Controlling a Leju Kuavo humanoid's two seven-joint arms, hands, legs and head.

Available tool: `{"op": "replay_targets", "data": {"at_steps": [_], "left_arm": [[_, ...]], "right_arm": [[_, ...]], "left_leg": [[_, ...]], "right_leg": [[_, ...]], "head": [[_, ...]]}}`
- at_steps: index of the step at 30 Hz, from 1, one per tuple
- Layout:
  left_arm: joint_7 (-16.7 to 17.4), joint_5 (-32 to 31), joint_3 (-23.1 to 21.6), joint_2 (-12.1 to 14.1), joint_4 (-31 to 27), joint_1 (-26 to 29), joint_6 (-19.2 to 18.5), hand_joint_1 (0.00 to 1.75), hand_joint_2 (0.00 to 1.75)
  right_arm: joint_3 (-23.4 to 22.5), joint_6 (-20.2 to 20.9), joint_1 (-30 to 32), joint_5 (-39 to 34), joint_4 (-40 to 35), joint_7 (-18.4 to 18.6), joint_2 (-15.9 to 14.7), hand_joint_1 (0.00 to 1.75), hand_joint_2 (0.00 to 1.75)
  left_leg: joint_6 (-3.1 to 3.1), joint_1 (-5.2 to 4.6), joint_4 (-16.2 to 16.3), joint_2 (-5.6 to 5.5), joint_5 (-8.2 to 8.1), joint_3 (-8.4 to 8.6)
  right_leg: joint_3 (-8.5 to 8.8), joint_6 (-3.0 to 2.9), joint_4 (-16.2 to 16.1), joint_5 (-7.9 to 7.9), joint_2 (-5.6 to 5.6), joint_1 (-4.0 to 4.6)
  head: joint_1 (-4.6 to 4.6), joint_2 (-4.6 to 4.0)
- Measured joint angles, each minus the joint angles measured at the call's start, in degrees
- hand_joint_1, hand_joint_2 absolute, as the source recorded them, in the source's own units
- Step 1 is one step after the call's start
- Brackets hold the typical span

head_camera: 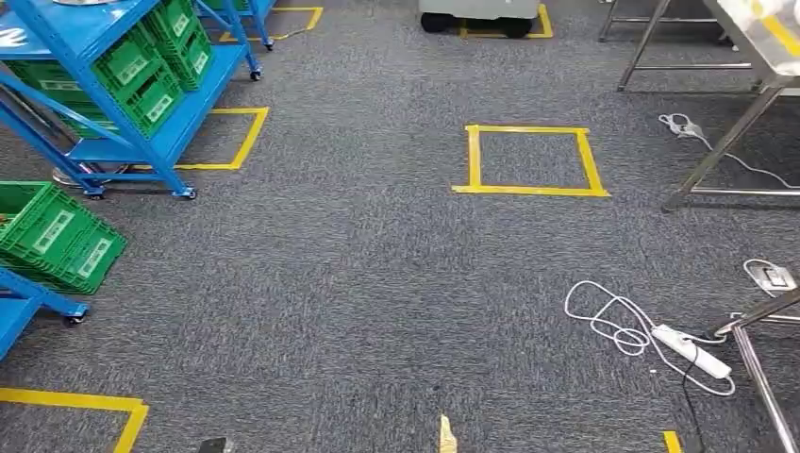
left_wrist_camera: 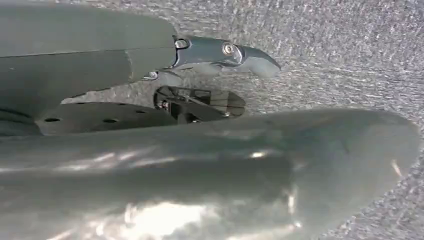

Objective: Take the parts from the cabinet and place them on the table.

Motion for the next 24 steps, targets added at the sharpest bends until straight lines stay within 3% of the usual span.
{"op": "replay_targets", "data": {"at_steps": [1,3,4,5,6,7,8,9,10,11,14,15,16,17,19,20,21,24], "left_arm": [[-0.3,0.0,0.0,0.0,0.0,0.1,-0.4,0.00,0.00],[-0.7,-0.2,0.0,0.0,0.0,0.1,-1.1,0.00,0.00],[-0.7,-0.2,0.0,0.0,0.0,0.1,-1.3,0.00,0.00],[-0.7,0.2,0.0,0.0,0.0,0.0,-1.7,0.00,0.00],[-0.7,0.5,0.1,0.0,0.0,-0.2,-2.4,0.00,0.00],[-0.4,0.4,0.1,0.1,0.0,-0.1,-3.4,0.00,0.00],[0.3,0.0,0.1,0.3,0.0,0.1,-4.2,0.00,0.00],[0.8,-0.4,0.1,0.6,0.0,0.4,-5.1,0.00,0.00],[1.0,-0.7,0.1,0.9,0.0,0.6,-5.6,0.00,0.00],[1.2,-0.9,0.1,1.2,0.0,0.5,-6.0,0.00,0.00],[1.5,-1.2,0.1,1.6,0.0,0.3,-6.3,0.00,0.00],[1.6,-1.3,0.1,1.7,0.0,0.5,-6.3,0.00,0.00],[1.6,-1.3,0.1,1.7,0.0,0.7,-6.3,0.00,0.00],[1.6,-1.3,0.1,1.8,0.0,0.7,-6.3,0.00,0.00],[1.7,-1.3,0.1,1.9,0.0,0.7,-6.3,0.00,0.00],[1.7,-1.3,0.1,2.0,0.0,0.5,-6.3,0.00,0.00],[1.7,-1.3,0.1,2.0,0.0,0.3,-6.3,0.00,0.00],[1.7,-1.4,0.0,2.0,0.0,0.3,-5.9,0.00,0.00]], "right_arm": [[0.0,0.0,0.1,0.0,0.0,0.0,0.0,0.00,0.00],[-0.1,0.0,0.1,0.0,0.0,0.0,0.0,0.00,0.00],[-0.1,0.0,0.1,0.0,0.0,-0.1,0.0,0.00,0.00],[-0.1,0.0,0.1,0.0,0.0,-0.1,0.2,0.00,0.00],[-0.1,0.0,0.0,0.0,0.0,-0.1,0.2,0.00,0.00],[-0.1,0.0,0.0,0.0,0.0,-0.1,0.2,0.00,0.00],[-0.1,-0.1,0.0,0.0,0.0,-0.1,0.2,0.00,0.00],[-0.1,-0.2,0.0,0.0,0.0,-0.1,0.3,0.00,0.00],[-0.1,-0.3,0.0,0.0,0.0,-0.1,0.3,0.00,0.00],[-0.1,-0.4,-0.2,0.0,0.0,-0.1,0.3,0.00,0.00],[-0.1,-0.4,-0.1,0.0,0.0,-0.1,0.3,0.00,0.00],[-0.1,-0.4,0.0,0.0,0.0,-0.1,0.3,0.00,0.00],[-0.2,-0.4,0.2,0.0,0.0,-0.1,0.3,0.00,0.00],[-0.3,-0.4,0.2,0.0,0.0,-0.1,0.3,0.00,0.00],[-0.5,-0.4,0.3,0.0,0.0,-0.1,0.3,0.00,0.00],[-0.5,-0.4,0.2,0.0,0.1,-0.1,0.3,0.00,0.00],[-0.5,-0.4,0.0,0.0,0.1,-0.1,0.4,0.00,0.00],[-0.7,-0.4,0.1,0.0,0.1,-0.1,0.4,0.00,0.00]], "left_leg": [[0.20,0.00,-2.4,0.00,2.74,0.62],[0.77,-0.03,-11.3,0.01,8.65,4.14],[1.16,-0.20,-14.5,0.19,9.36,5.79],[1.45,-0.57,-16.8,0.36,7.71,6.36],[1.65,-0.69,-17.0,0.33,7.02,6.43],[1.98,-0.72,-18.0,0.10,6.94,6.59],[2.39,-0.72,-18.6,0.01,7.04,7.02],[2.64,-0.46,-18.9,-0.05,8.63,8.19],[2.69,-0.24,-19.2,0.11,8.50,9.25],[3.03,-0.21,-19.3,0.09,8.24,9.58],[3.25,-0.33,-19.3,0.03,6.92,10.30],[3.20,-0.33,-19.3,-0.06,6.41,10.92],[3.14,-0.30,-19.3,-0.12,5.76,11.80],[2.99,-0.24,-19.3,-0.15,5.01,12.80],[2.47,-0.14,-19.4,-0.03,3.22,14.69],[2.08,-0.29,-19.3,-0.01,2.74,15.20],[1.59,-0.35,-19.2,-0.02,2.28,14.82],[1.00,-0.32,-19.0,0.04,2.12,15.45]], "right_leg": [[0.41,0.02,0.0,-0.61,0.13,0.01],[1.45,0.13,-0.1,-1.24,0.07,0.01],[1.35,0.28,-0.2,-1.57,-0.02,-0.05],[1.49,0.91,-0.1,-2.09,-0.01,0.23],[1.50,1.41,-0.6,-2.14,-0.10,0.08],[3.10,1.88,-0.2,-1.31,-0.15,-0.03],[2.88,2.53,-0.2,-0.70,-0.28,-0.01],[3.55,2.69,-0.7,-1.32,-0.24,-0.04],[3.07,2.76,0.2,-2.29,-0.16,-0.05],[1.48,2.82,3.2,-2.99,-0.16,-0.01],[-6.78,3.57,14.5,-7.45,-0.15,0.01],[-8.18,3.49,15.2,-7.31,-0.16,0.00],[-8.38,3.33,13.6,-5.68,-0.17,-0.02],[-7.65,3.27,10.0,-2.91,-0.18,-0.02],[-5.43,3.00,2.0,4.41,-0.32,0.02],[-6.40,2.77,3.0,2.52,-0.39,0.39],[-5.51,1.71,2.7,2.97,-0.54,0.54],[-5.12,0.69,2.2,3.11,-0.29,0.30]], "head": [[0.00,0.00],[0.00,0.00],[0.04,0.00],[0.03,0.00],[-0.16,0.00],[-0.17,0.00],[-0.07,0.00],[-0.18,0.02],[0.20,0.00],[0.35,-0.02],[0.66,-0.02],[0.70,-0.02],[0.63,-0.02],[0.70,-0.02],[0.68,-0.02],[0.52,-0.02],[0.81,0.00],[0.46,0.00]]}}
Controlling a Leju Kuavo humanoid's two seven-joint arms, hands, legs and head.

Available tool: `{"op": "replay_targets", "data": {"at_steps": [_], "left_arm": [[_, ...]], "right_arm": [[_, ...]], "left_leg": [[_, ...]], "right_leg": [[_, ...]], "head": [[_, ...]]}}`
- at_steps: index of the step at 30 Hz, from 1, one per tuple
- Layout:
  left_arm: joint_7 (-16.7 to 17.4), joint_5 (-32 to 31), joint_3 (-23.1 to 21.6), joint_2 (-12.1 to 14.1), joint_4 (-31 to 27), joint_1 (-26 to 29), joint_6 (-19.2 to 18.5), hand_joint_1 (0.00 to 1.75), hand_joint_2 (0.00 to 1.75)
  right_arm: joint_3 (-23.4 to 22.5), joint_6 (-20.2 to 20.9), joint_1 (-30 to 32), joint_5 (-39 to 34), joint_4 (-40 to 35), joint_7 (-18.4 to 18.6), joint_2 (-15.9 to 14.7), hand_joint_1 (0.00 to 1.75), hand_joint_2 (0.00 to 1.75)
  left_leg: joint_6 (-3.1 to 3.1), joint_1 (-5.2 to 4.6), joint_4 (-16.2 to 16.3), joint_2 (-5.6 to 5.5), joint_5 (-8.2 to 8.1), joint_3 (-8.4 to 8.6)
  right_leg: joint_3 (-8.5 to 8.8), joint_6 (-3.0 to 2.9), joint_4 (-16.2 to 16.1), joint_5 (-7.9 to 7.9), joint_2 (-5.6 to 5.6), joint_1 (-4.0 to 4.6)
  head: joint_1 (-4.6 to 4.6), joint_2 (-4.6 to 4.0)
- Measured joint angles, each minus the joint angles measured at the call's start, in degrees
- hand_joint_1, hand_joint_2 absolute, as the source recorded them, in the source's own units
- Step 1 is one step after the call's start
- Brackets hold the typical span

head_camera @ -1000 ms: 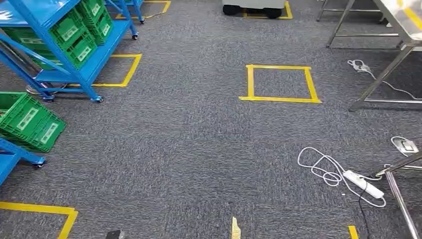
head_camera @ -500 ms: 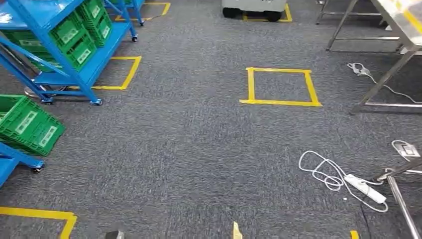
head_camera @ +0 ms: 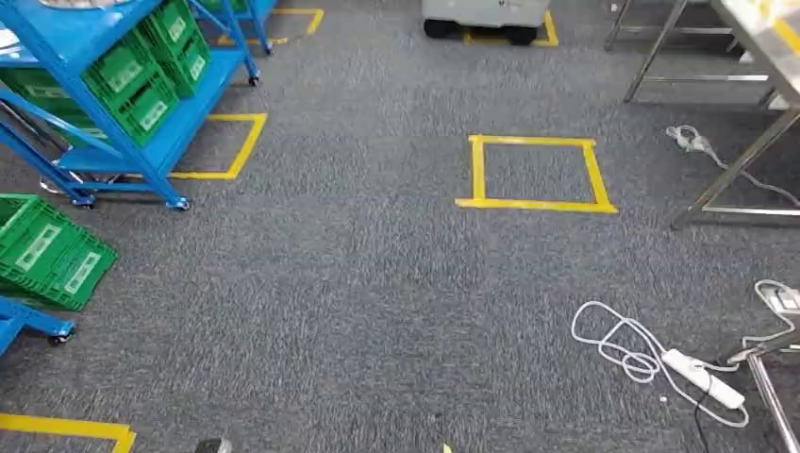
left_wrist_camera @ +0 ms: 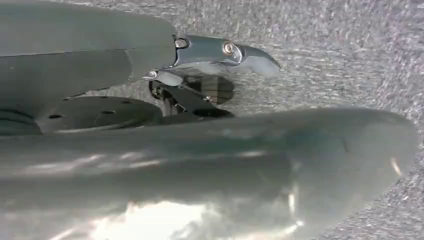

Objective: Take the parts from the cabinet and place them on the table.

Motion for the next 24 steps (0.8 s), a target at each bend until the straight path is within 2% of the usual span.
{"op": "replay_targets", "data": {"at_steps": [1,2,3,5,6,7,8,9,10,11,12,13,15,16,17,18,20,21,22,23,24], "left_arm": [[0.0,-0.1,0.0,0.0,0.0,0.0,0.3,0.00,0.00],[0.0,-0.2,0.0,0.0,0.0,-0.1,0.3,0.00,0.00],[-0.1,-0.3,0.0,0.0,0.0,-0.1,0.3,0.00,0.00],[-0.5,-0.4,-0.2,0.0,0.0,-0.1,0.3,0.00,0.00],[-0.7,-0.5,-0.2,0.0,0.0,0.0,0.3,0.00,0.00],[-0.8,-0.6,-0.2,0.0,0.0,0.2,0.2,0.00,0.00],[-0.8,-0.6,-0.2,0.0,0.0,0.2,0.2,0.00,0.00],[-1.0,-0.8,-0.2,0.0,0.0,0.2,0.2,0.00,0.00],[-1.1,-0.8,-0.3,0.0,0.0,0.1,0.1,0.00,0.00],[-1.1,-0.9,-0.3,0.0,0.0,0.2,0.1,0.00,0.00],[-1.2,-0.9,-0.3,0.0,0.0,0.1,0.1,0.00,0.00],[-1.2,-0.9,-0.3,0.0,0.0,0.1,0.0,0.00,0.00],[-1.2,-0.9,-0.3,0.0,0.0,0.4,0.0,0.00,0.00],[-1.2,-0.9,-0.3,-0.1,0.0,0.4,0.0,0.00,0.00],[-1.3,-0.9,-0.3,-0.1,0.0,0.3,0.0,0.00,0.00],[-1.3,-1.0,-0.3,-0.1,0.0,0.2,0.0,0.00,0.00],[-1.3,-1.1,-0.3,-0.2,0.0,0.2,0.0,0.00,0.00],[-1.4,-1.2,-0.3,-0.2,0.0,0.2,0.0,0.00,0.00],[-1.5,-1.2,-0.4,-0.2,0.0,0.2,0.0,0.00,0.00],[-1.6,-1.3,-0.4,-0.2,0.0,0.2,-0.1,0.00,0.00],[-1.7,-1.5,-0.5,-0.3,0.0,0.2,-0.2,0.00,0.00]], "right_arm": [[-0.1,0.0,0.0,0.0,0.0,0.0,0.0,0.00,0.00],[-0.2,0.0,0.0,0.0,0.0,0.0,0.0,0.00,0.00],[-0.3,0.0,-0.1,-0.1,0.0,0.0,0.1,0.00,0.00],[-0.5,0.0,-0.1,-0.1,0.0,0.0,0.2,0.00,0.00],[-0.7,0.0,0.0,-0.2,0.0,0.0,0.2,0.00,0.00],[-0.8,-0.1,0.0,-0.2,0.0,0.0,0.2,0.00,0.00],[-0.8,-0.1,0.0,-0.2,0.0,0.0,0.2,0.00,0.00],[-0.9,-0.2,0.0,-0.2,0.0,0.0,0.2,0.00,0.00],[-0.9,-0.2,0.0,-0.2,0.0,0.0,0.2,0.00,0.00],[-0.9,-0.2,0.0,-0.2,0.0,0.0,0.4,0.00,0.00],[-0.9,-0.2,-0.1,-0.3,0.0,0.0,0.4,0.00,0.00],[-0.9,-0.2,-0.1,-0.2,0.0,0.0,0.4,0.00,0.00],[-0.9,-0.3,0.0,-0.3,0.0,0.0,0.6,0.00,0.00],[-0.9,-0.3,0.0,-0.3,0.0,0.0,0.5,0.00,0.00],[-0.9,-0.4,0.0,-0.2,0.0,0.0,0.5,0.00,0.00],[-0.9,-0.3,0.0,-0.2,0.0,0.0,0.5,0.00,0.00],[-1.0,-0.4,0.0,-0.3,0.0,0.0,0.5,0.00,0.00],[-1.2,-0.4,0.1,-0.3,0.0,-0.1,0.5,0.00,0.00],[-1.3,-0.4,0.2,-0.3,0.0,-0.1,0.5,0.00,0.00],[-1.4,-0.5,0.2,-0.3,0.0,-0.2,0.5,0.00,0.00],[-1.6,-0.5,0.1,-0.3,0.0,-0.2,0.5,0.00,0.00]], "left_leg": [[-0.28,0.08,1.7,-0.05,-0.13,-0.55],[-0.61,0.16,4.2,-0.02,-0.90,-1.79],[-1.03,0.29,8.4,-0.03,-2.96,-4.31],[-1.38,0.37,16.1,-0.02,-6.82,-9.50],[-1.37,0.39,17.4,-0.02,-6.63,-11.05],[-1.29,0.39,16.3,-0.02,-4.82,-11.38],[-1.12,0.38,14.0,-0.02,-2.44,-10.99],[-0.75,0.34,8.7,-0.02,2.00,-9.66],[-0.24,0.19,4.1,-0.01,5.53,-8.55],[0.08,-0.10,4.0,0.10,4.62,-8.53],[0.50,-0.48,3.3,0.13,2.59,-9.20],[0.97,-0.62,2.4,-0.07,4.82,-9.25],[1.40,-0.57,1.8,-0.08,5.68,-8.96],[1.54,0.07,0.8,0.01,6.42,-8.39],[1.69,-0.02,0.4,0.01,6.59,-8.20],[1.83,-0.02,0.4,0.04,6.65,-8.28],[1.99,-0.09,0.4,0.16,6.52,-8.27],[2.02,-0.08,0.5,0.15,6.50,-8.27],[2.00,-0.07,0.5,0.11,6.44,-8.17],[1.93,-0.04,0.5,0.02,6.30,-8.04],[1.82,0.01,0.5,-0.06,6.12,-7.79]], "right_leg": [[0.67,-0.19,-0.4,-0.12,-0.01,-0.10],[1.10,-0.50,-0.7,-0.32,-0.03,-0.10],[1.40,-0.71,-0.8,-0.56,-0.04,-0.10],[1.90,-0.93,-0.8,-1.24,0.00,-0.03],[2.27,-0.94,-0.8,-1.50,0.06,0.01],[2.68,-0.93,-0.8,-1.75,0.17,0.06],[3.06,-0.92,-0.8,-1.96,0.24,0.12],[3.71,-0.87,-0.8,-2.25,0.27,0.21],[4.08,-0.74,-0.9,-2.47,0.25,0.22],[3.80,-0.66,-1.2,-2.45,0.21,0.17],[3.89,-0.33,-1.2,-2.32,0.28,0.10],[3.73,0.10,-1.1,-2.43,0.21,0.18],[4.21,0.70,-1.6,-2.35,0.16,0.23],[3.56,0.93,-1.3,-2.93,0.19,0.16],[3.09,1.17,0.0,-4.11,0.18,0.24],[1.48,1.34,3.5,-6.19,0.21,0.21],[-2.82,1.78,12.7,-10.09,0.19,0.15],[-4.19,1.90,15.3,-10.43,0.18,0.16],[-4.09,1.96,14.9,-9.31,0.18,0.14],[-2.76,2.01,11.9,-7.11,0.18,0.09],[-0.49,2.04,7.3,-4.46,0.15,-0.01]], "head": [[-0.11,0.00],[-0.31,0.00],[-0.22,0.00],[-0.28,0.00],[-0.26,0.00],[-0.26,0.00],[-0.29,0.00],[-0.28,0.00],[-0.24,0.00],[-0.09,0.00],[-0.29,0.00],[-0.46,0.00],[-0.55,0.00],[-0.44,0.00],[-0.39,0.00],[-0.32,0.00],[-0.37,0.00],[-0.35,0.00],[-0.31,0.00],[-0.37,0.00],[-0.31,0.00]]}}
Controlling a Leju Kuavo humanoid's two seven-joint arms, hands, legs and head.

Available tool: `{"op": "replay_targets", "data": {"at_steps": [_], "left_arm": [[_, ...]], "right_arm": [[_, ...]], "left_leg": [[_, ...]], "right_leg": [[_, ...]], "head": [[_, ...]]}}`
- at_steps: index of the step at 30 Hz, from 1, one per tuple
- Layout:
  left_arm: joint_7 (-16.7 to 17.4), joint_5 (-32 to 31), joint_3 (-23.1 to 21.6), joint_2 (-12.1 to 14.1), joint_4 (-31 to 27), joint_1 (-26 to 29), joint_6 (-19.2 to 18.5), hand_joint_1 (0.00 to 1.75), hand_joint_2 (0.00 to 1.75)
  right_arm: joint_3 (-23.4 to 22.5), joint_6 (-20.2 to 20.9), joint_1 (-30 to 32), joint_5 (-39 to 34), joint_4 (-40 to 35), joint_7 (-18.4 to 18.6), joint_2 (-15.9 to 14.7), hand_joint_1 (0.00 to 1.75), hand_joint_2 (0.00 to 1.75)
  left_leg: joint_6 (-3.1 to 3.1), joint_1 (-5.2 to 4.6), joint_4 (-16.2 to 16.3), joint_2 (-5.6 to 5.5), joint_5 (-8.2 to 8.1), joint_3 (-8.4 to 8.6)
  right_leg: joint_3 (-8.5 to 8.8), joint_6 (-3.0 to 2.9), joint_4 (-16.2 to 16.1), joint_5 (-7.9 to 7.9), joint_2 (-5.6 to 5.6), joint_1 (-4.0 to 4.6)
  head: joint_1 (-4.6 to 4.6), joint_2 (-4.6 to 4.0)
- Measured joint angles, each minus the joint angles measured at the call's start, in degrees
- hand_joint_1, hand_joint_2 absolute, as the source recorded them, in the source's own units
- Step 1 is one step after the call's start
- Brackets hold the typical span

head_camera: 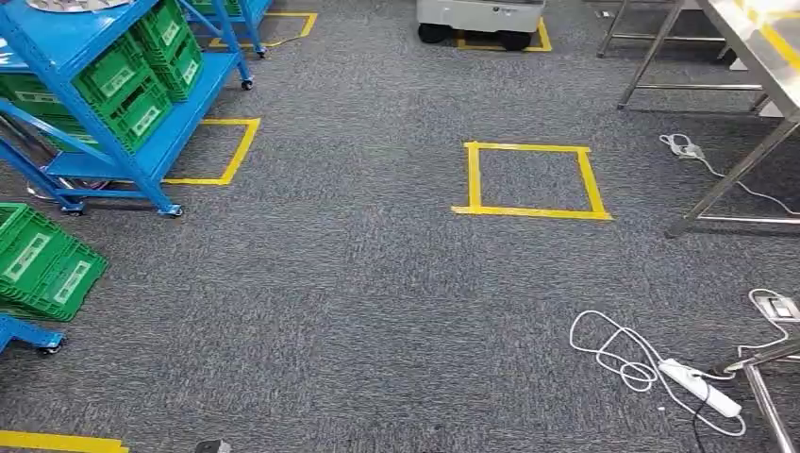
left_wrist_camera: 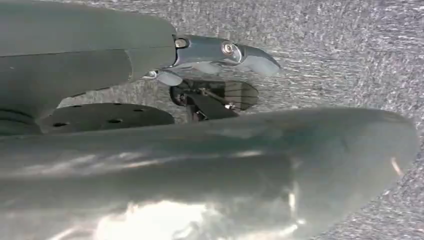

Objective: Take the parts from the cabinet and place them on the table.

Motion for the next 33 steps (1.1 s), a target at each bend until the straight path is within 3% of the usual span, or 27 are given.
{"op": "replay_targets", "data": {"at_steps": [1,2,3,6,8,10,11,12,13,14,15,16,17,18,25,28,29,30,31,32,33], "left_arm": [[-0.1,0.0,-0.2,-0.1,0.0,0.0,0.0,0.00,0.00],[-0.3,-0.1,-0.4,-0.1,0.0,0.0,0.0,0.00,0.00],[-0.4,-0.1,-0.6,-0.1,0.0,-0.1,0.0,0.00,0.00],[-0.8,0.0,-0.7,-0.1,0.0,0.0,0.0,0.00,0.00],[-1.0,0.1,-0.7,-0.2,0.0,0.0,0.1,0.00,0.00],[-0.9,0.4,-0.7,-0.2,0.0,0.0,1.0,0.00,0.00],[-0.1,0.2,-0.7,-0.2,0.0,0.0,2.4,0.00,0.00],[2.1,-0.4,-0.7,-0.3,0.0,0.0,5.3,0.00,0.00],[4.2,-1.0,-0.7,-0.5,0.0,0.1,8.4,0.00,0.00],[4.9,-1.5,-0.8,-0.7,0.0,0.3,10.9,0.00,0.00],[5.3,-2.0,-0.8,-0.7,0.0,0.3,12.3,0.00,0.00],[6.0,-2.8,-1.0,-0.8,0.0,0.2,13.9,0.00,0.00],[6.9,-3.7,-1.3,-0.8,0.0,0.2,15.2,0.00,0.00],[8.1,-4.5,-1.7,-0.9,0.0,0.0,16.7,0.00,0.00],[8.6,-4.8,-1.9,-0.9,0.0,-0.1,17.2,0.00,0.00],[9.6,-5.1,-2.4,-1.0,0.0,0.0,18.6,0.00,0.00],[10.0,-5.4,-2.8,-1.3,0.0,0.1,19.3,0.00,0.00],[10.2,-5.5,-3.2,-1.4,0.0,0.1,19.3,0.00,0.00],[10.6,-5.6,-3.4,-1.4,0.0,0.2,19.3,0.00,0.00],[11.0,-5.8,-3.5,-1.4,0.0,0.2,19.5,0.00,0.00],[11.6,-6.5,-3.7,-1.4,0.0,0.2,19.7,0.00,0.00]], "right_arm": [[-0.2,-0.1,0.0,0.0,0.0,-0.2,0.0,0.00,0.00],[-0.3,-0.1,-0.1,0.1,0.0,-0.5,0.0,0.00,0.00],[-0.3,-0.2,-0.2,0.2,0.0,-1.0,0.1,0.00,0.00],[-0.5,-0.5,0.0,0.5,0.0,-2.7,0.1,0.00,0.00],[-0.6,-0.9,0.1,0.5,0.0,-5.0,0.2,0.00,0.00],[-0.7,-1.2,0.0,0.5,-0.1,-8.8,0.2,0.00,0.00],[-0.7,-1.9,0.0,0.7,-0.1,-10.9,0.2,0.00,0.00],[-0.7,-3.3,0.1,1.0,-0.2,-13.6,0.2,0.00,0.00],[-0.7,-4.2,0.1,1.0,-0.2,-15.8,0.2,0.00,0.00],[-0.7,-4.3,0.1,0.9,-0.2,-17.5,0.2,0.00,0.00],[-0.8,-4.1,0.0,0.9,-0.2,-18.7,0.2,0.00,0.00],[-0.8,-3.8,-0.2,0.9,-0.2,-19.7,0.2,0.00,0.00],[-0.9,-3.5,-0.2,0.9,-0.2,-20.2,0.2,0.00,0.00],[-1.0,-3.2,-0.3,0.9,-0.2,-20.5,0.2,0.00,0.00],[-1.0,-3.2,-0.3,0.9,-0.2,-20.6,0.2,0.00,0.00],[-1.0,-3.2,-0.3,1.0,-0.2,-20.8,0.2,0.00,0.00],[-1.1,-3.2,-0.3,1.1,-0.2,-21.0,0.2,0.00,0.00],[-1.1,-3.1,-0.2,1.1,-0.2,-21.1,0.2,0.00,0.00],[-1.1,-2.9,-0.1,1.1,-0.2,-21.3,0.2,0.00,0.00],[-1.2,-2.7,0.0,1.1,-0.2,-21.5,0.2,0.00,0.00],[-1.2,-2.1,-0.1,1.1,-0.2,-21.8,0.2,0.00,0.00]], "left_leg": [[-0.29,0.07,0.0,-0.02,-0.28,0.37],[-0.64,-0.19,0.1,-0.04,-0.55,0.33],[-0.90,-0.46,0.8,-0.08,-0.82,0.19],[-1.16,-0.38,0.5,-0.02,-0.72,0.22],[-1.85,-0.29,2.2,0.02,-2.42,-0.25],[-2.40,0.00,9.3,0.02,-6.25,-3.49],[-2.57,0.10,14.8,0.01,-8.45,-6.13],[-2.61,0.14,18.6,0.01,-9.38,-8.12],[-2.55,0.16,19.1,0.01,-8.56,-8.59],[-2.35,0.15,17.0,0.01,-6.42,-7.82],[-2.14,0.14,13.7,0.01,-4.03,-6.48],[-1.75,0.09,7.7,0.01,-0.63,-3.84],[-1.38,0.00,3.2,0.01,1.20,-1.98],[-1.26,-0.35,2.0,0.04,0.52,-1.50],[-1.16,-0.36,1.2,0.01,0.35,-1.14],[-1.01,-0.48,1.2,-0.03,0.19,-1.52],[0.15,0.02,-0.4,0.16,1.20,-1.07],[0.17,-0.12,-0.3,0.26,1.19,-1.12],[0.16,-0.14,-0.3,0.26,1.19,-1.08],[0.16,-0.14,-0.3,0.23,1.19,-1.01],[0.16,-0.13,-0.3,0.18,1.16,-0.90]], "right_leg": [[2.79,0.03,-5.5,2.59,-0.04,-0.15],[4.36,0.19,-8.0,2.12,0.03,-0.09],[5.31,-0.34,-9.8,1.87,0.15,-0.15],[5.14,-1.11,-9.4,1.88,0.29,0.11],[5.52,-1.75,-9.7,1.96,0.15,-0.28],[5.57,-2.21,-9.7,1.82,0.01,-0.24],[5.61,-2.28,-9.7,1.77,-0.10,-0.19],[5.64,-2.37,-9.7,1.72,-0.14,-0.16],[5.74,-2.39,-9.7,1.70,-0.11,-0.14],[5.83,-2.39,-9.7,1.67,0.00,-0.11],[5.96,-2.41,-9.7,1.64,0.08,-0.09],[6.23,-2.33,-9.7,1.58,0.13,-0.06],[6.25,-2.24,-9.8,1.52,0.12,-0.09],[6.13,-1.95,-9.6,1.36,0.07,0.27],[5.96,-1.84,-9.6,1.43,0.08,0.17],[5.67,-1.35,-9.8,1.73,-0.12,0.05],[2.57,-0.43,-3.5,-2.52,0.00,0.10],[-2.01,-0.07,6.3,-6.55,0.00,0.07],[-2.81,0.03,7.9,-6.44,0.00,0.07],[-2.13,0.05,6.4,-4.81,-0.01,0.07],[-0.15,0.04,2.4,-2.24,-0.03,0.04]], "head": [[-0.04,0.00],[0.00,0.00],[0.02,0.00],[-0.13,0.00],[-0.32,0.00],[-0.57,0.00],[-0.63,0.00],[-0.61,0.00],[-0.59,0.00],[-0.63,0.00],[-0.61,0.00],[-0.59,0.00],[-0.61,0.00],[-0.57,0.00],[-0.61,0.00],[-0.46,0.00],[-0.26,0.00],[-0.31,0.00],[-0.31,0.00],[-0.33,0.00],[-0.26,0.00]]}}
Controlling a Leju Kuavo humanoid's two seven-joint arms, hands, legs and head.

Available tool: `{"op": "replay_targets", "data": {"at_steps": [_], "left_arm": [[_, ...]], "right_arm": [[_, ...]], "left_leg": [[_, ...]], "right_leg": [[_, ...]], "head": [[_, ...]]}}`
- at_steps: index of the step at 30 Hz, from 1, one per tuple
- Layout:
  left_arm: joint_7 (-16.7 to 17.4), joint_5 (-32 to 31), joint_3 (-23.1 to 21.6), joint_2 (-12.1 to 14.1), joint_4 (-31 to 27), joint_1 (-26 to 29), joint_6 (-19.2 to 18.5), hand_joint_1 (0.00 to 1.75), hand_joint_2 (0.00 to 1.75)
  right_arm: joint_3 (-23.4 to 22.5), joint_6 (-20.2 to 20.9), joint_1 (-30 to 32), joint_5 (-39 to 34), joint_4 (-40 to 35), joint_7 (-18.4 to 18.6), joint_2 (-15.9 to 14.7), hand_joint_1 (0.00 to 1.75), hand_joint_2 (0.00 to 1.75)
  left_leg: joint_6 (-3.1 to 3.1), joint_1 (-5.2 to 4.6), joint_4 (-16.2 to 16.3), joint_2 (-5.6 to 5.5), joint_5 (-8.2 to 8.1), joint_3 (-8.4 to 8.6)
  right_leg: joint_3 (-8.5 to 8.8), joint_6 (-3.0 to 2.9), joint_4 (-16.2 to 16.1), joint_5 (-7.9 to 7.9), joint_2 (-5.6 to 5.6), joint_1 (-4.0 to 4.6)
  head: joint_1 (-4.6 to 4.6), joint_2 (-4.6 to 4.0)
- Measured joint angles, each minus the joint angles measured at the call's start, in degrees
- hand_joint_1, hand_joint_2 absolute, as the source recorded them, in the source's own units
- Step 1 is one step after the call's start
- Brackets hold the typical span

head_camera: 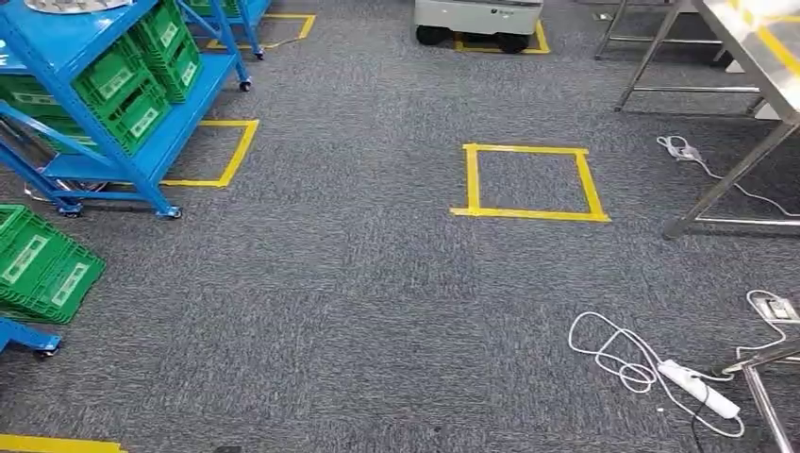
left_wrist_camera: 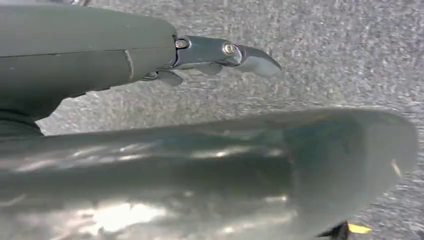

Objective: Take the parts from the cabinet and place them on the table.

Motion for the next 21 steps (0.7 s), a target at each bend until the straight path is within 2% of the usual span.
{"op": "replay_targets", "data": {"at_steps": [1,2,3,4,6,7,8,9,10,11,12,13,14,15,16,17,18,19,20,21], "left_arm": [[1.1,-1.0,-0.3,0.0,0.0,0.0,0.4,0.00,0.00],[2.2,-2.0,-0.7,-0.1,0.0,0.0,0.8,0.00,0.00],[3.5,-3.0,-1.3,-0.2,0.0,0.0,1.3,0.00,0.00],[5.0,-4.2,-1.9,-0.2,0.0,0.0,1.7,0.00,0.00],[8.2,-6.7,-3.3,-0.1,0.0,0.1,1.9,0.00,0.00],[9.2,-7.3,-4.0,-0.1,0.0,0.2,1.9,0.00,0.00],[9.6,-7.6,-4.5,0.0,0.0,0.2,2.0,0.00,0.00],[9.7,-7.7,-4.7,-0.1,0.0,0.2,2.0,0.00,0.00],[9.7,-7.8,-5.0,-0.1,0.0,0.2,2.0,0.00,0.00],[9.7,-7.9,-5.4,0.0,0.0,0.2,2.0,0.00,0.00],[9.7,-7.9,-5.7,0.0,0.0,0.3,2.0,0.00,0.00],[9.7,-7.9,-5.8,0.0,0.0,0.4,2.0,0.00,0.00],[9.6,-7.9,-6.0,0.0,0.0,0.5,2.0,0.00,0.00],[9.5,-7.9,-6.1,0.1,0.0,0.6,2.0,0.00,0.00],[9.3,-7.9,-6.1,0.1,0.0,0.6,2.0,0.00,0.00],[9.1,-7.9,-6.2,0.1,0.0,0.6,2.1,0.00,0.00],[8.9,-7.9,-6.3,0.1,0.0,0.5,2.1,0.00,0.00],[8.7,-7.9,-6.5,0.1,0.0,0.4,2.1,0.00,0.00],[8.6,-7.9,-6.7,0.1,0.0,0.1,2.1,0.00,0.00],[8.5,-7.9,-7.0,0.1,0.0,0.2,2.1,0.00,0.00]], "right_arm": [[0.0,0.4,-0.1,0.1,0.0,-0.5,0.0,0.00,0.00],[-0.1,0.9,-0.1,0.1,0.0,-0.7,-0.1,0.00,0.00],[-0.2,1.5,-0.3,0.1,0.0,-0.9,-0.1,0.00,0.00],[-0.3,2.6,-0.4,0.1,0.0,-1.2,-0.1,0.00,0.00],[-0.4,5.7,-0.2,0.1,0.0,-1.4,-0.3,0.00,0.00],[-0.5,7.4,-0.2,0.1,0.0,-1.4,-0.3,0.00,0.00],[-0.5,8.5,-0.2,0.0,0.0,-1.3,-0.3,0.00,0.00],[-0.6,9.2,-0.3,0.0,0.0,-1.1,-0.4,0.00,0.00],[-0.7,9.4,-0.3,0.0,0.0,-0.8,-0.4,0.00,0.00],[-0.8,9.8,-0.3,0.0,0.0,-0.4,-0.5,0.00,0.00],[-0.8,10.1,-0.3,0.0,0.0,-0.1,-0.5,0.00,0.00],[-0.9,10.3,-0.2,0.0,0.0,0.1,-0.6,0.00,0.00],[-0.9,10.3,-0.2,0.0,0.0,0.2,-0.7,0.00,0.00],[-0.9,10.3,-0.3,-0.1,0.0,0.4,-0.7,0.00,0.00],[-0.9,10.3,-0.3,-0.1,0.0,0.5,-0.7,0.00,0.00],[-1.0,10.3,-0.3,-0.1,0.0,0.5,-0.7,0.00,0.00],[-1.0,10.3,-0.3,-0.2,0.0,0.7,-0.7,0.00,0.00],[-1.1,10.4,-0.2,-0.3,0.0,0.8,-0.7,0.00,0.00],[-1.2,10.4,-0.2,-0.4,0.0,0.8,-0.8,0.00,0.00],[-1.3,10.4,-0.2,-0.5,0.0,0.9,-0.8,0.00,0.00]], "left_leg": [[-0.10,0.02,0.0,-0.05,-0.10,0.20],[-0.27,0.02,0.1,-0.06,-0.21,0.39],[-0.61,-0.46,0.3,-0.08,-0.43,0.25],[-0.77,-0.45,0.5,-0.14,-0.42,0.02],[-1.16,-0.29,0.4,-0.13,-0.16,0.03],[-1.32,-0.29,0.5,-0.22,-0.27,0.03],[-1.68,-0.17,1.1,-0.27,-1.07,-0.14],[-2.12,-0.12,3.1,-0.18,-2.63,-1.01],[-2.46,0.06,6.9,-0.18,-4.83,-2.73],[-2.73,0.24,12.4,-0.18,-7.39,-5.18],[-2.92,0.33,16.7,-0.18,-8.93,-7.19],[-3.01,0.44,19.2,-0.18,-9.37,-8.37],[-3.04,0.55,19.0,-0.17,-8.62,-8.31],[-3.02,0.67,16.0,-0.13,-6.21,-7.01],[-2.91,0.70,11.3,0.16,-3.44,-4.84],[-2.78,0.69,6.6,1.02,-1.08,-2.56],[-2.57,0.55,2.4,3.54,0.17,-0.58],[-2.57,-0.08,1.2,4.06,-0.40,-0.23],[-2.05,-0.01,1.0,3.82,-0.67,-0.31],[-1.81,-0.13,0.9,3.12,-0.61,-0.54]], "right_leg": [[2.91,-0.07,-5.8,2.85,-0.03,-0.08],[5.55,-0.14,-10.9,4.76,-0.06,-0.20],[6.71,-0.08,-12.8,3.65,-0.04,0.08],[6.99,-0.69,-13.1,3.91,0.11,-0.03],[6.85,-1.06,-13.0,4.05,0.14,0.23],[6.91,-1.42,-13.3,4.25,0.06,0.06],[7.00,-1.74,-13.4,4.45,-0.26,-0.19],[6.99,-1.99,-13.4,4.39,-0.32,-0.20],[6.95,-2.25,-13.4,4.34,-0.63,-0.19],[6.93,-2.36,-13.4,4.27,-1.05,-0.15],[6.93,-2.45,-13.4,4.21,-1.44,-0.13],[6.95,-2.49,-13.4,4.18,-1.83,-0.13],[7.00,-2.49,-13.4,4.16,-2.14,-0.13],[7.06,-2.46,-13.4,4.13,-2.59,-0.13],[7.21,-2.35,-13.4,4.04,-3.05,-0.13],[7.41,-2.27,-13.4,3.92,-3.43,-0.14],[7.58,-2.07,-13.4,3.79,-3.80,-0.03],[7.53,-1.65,-13.1,3.52,-4.26,0.38],[7.32,-1.42,-13.2,3.52,-4.74,0.39],[7.38,-1.23,-13.3,3.49,-5.45,0.32]], "head": [[-0.04,0.00],[0.00,0.00],[-0.02,0.00],[-0.15,0.00],[-0.13,0.00],[-0.09,0.00],[-0.02,0.00],[-0.54,0.00],[-0.59,0.00],[-0.52,0.00],[-0.52,0.00],[-0.55,0.00],[-0.55,0.00],[-0.55,0.00],[-0.55,0.00],[-0.55,0.00],[-0.55,0.00],[-0.63,0.00],[-0.54,0.00],[-0.33,0.00]]}}
